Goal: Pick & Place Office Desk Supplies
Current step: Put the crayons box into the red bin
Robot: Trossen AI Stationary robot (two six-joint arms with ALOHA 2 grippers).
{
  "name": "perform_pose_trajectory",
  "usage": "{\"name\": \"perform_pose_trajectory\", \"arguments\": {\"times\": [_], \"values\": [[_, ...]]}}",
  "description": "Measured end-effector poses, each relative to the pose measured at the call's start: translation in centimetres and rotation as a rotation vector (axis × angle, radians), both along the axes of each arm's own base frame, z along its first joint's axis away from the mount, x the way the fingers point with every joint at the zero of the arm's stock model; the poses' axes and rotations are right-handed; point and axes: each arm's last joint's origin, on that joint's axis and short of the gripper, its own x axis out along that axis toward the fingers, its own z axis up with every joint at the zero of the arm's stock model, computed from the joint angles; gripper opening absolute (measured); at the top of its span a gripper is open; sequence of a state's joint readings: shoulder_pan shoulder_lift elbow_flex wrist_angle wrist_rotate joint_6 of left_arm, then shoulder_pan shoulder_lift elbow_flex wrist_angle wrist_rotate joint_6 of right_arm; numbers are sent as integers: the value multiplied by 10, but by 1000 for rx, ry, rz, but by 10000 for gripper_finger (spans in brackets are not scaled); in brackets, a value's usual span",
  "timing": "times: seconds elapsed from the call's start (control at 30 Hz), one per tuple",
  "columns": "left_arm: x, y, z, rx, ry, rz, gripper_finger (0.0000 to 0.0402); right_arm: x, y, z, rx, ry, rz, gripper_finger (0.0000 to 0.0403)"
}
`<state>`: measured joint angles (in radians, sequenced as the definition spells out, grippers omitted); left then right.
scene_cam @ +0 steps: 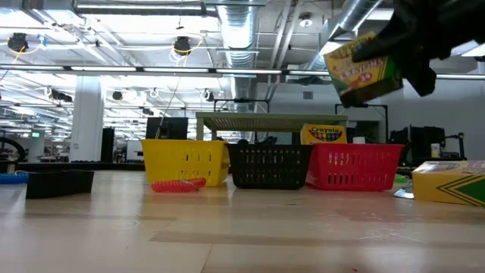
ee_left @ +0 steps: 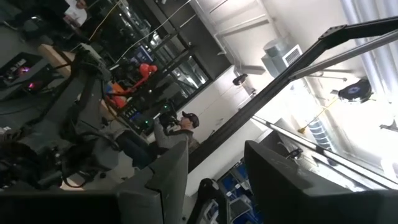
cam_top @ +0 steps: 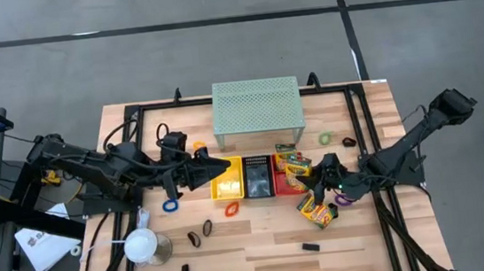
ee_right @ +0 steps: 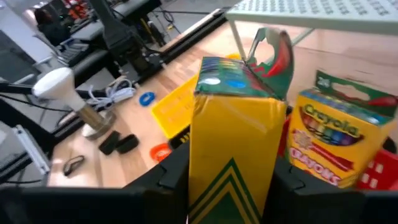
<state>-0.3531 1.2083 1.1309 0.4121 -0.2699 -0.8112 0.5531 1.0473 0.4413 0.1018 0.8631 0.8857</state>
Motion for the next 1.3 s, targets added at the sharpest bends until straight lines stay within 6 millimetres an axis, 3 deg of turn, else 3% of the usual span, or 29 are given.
{"name": "perform_pose_trajectory", "arguments": {"times": [0.3,0.53,1.07,1.3], "values": [[3,-1,-5,17,45,6,154,-1,-22,-29,6,-13,-24,135],[6,-2,-8,11,53,22,154,16,-30,-41,-34,35,16,134],[5,-6,-8,-4,53,29,154,39,-32,-74,-13,38,-29,127],[4,-8,-8,-5,53,22,154,41,-31,-79,-12,36,-28,128]]}}
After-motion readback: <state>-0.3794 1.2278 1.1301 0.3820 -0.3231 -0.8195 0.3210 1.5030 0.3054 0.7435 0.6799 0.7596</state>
